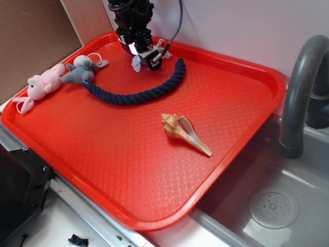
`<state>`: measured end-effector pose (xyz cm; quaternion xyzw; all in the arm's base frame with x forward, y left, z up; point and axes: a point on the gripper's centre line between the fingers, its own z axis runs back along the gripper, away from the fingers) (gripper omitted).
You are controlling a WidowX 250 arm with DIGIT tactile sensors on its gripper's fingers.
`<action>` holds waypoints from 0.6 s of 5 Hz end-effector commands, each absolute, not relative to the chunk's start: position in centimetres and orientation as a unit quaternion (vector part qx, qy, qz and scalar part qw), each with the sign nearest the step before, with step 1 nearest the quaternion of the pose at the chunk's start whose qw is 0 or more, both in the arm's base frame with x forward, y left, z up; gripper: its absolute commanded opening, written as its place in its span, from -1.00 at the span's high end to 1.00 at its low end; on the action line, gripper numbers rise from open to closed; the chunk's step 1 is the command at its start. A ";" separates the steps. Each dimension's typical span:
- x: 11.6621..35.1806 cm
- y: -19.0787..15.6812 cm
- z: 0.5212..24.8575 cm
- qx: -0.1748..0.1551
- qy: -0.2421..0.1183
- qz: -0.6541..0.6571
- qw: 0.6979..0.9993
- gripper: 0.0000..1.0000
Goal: Grab the white paper.
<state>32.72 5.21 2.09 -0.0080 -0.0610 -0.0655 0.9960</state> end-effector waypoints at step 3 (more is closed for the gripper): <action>29.8 3.3 9.3 0.007 -0.028 0.008 1.000 1.00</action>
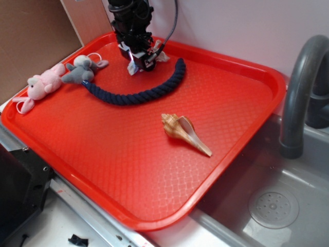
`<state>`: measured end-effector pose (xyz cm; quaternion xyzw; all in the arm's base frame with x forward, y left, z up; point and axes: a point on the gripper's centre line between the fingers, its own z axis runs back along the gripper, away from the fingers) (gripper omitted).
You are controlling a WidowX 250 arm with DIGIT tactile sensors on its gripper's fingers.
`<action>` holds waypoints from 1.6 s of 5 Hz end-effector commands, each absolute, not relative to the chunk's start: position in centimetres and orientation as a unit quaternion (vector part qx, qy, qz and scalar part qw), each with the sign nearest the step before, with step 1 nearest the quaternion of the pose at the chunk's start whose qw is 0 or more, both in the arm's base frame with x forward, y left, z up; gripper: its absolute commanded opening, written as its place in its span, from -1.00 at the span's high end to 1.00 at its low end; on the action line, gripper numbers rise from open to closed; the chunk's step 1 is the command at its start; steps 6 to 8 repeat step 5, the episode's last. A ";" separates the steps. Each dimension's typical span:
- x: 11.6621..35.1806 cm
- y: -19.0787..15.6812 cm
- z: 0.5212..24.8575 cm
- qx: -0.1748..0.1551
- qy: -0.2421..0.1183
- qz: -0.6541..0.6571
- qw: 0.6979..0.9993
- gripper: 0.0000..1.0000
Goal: Grab the white paper.
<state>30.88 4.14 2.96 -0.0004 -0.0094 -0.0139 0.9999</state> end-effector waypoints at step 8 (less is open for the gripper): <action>17.0 -1.3 20.3 -0.078 -0.020 -0.035 0.996 1.00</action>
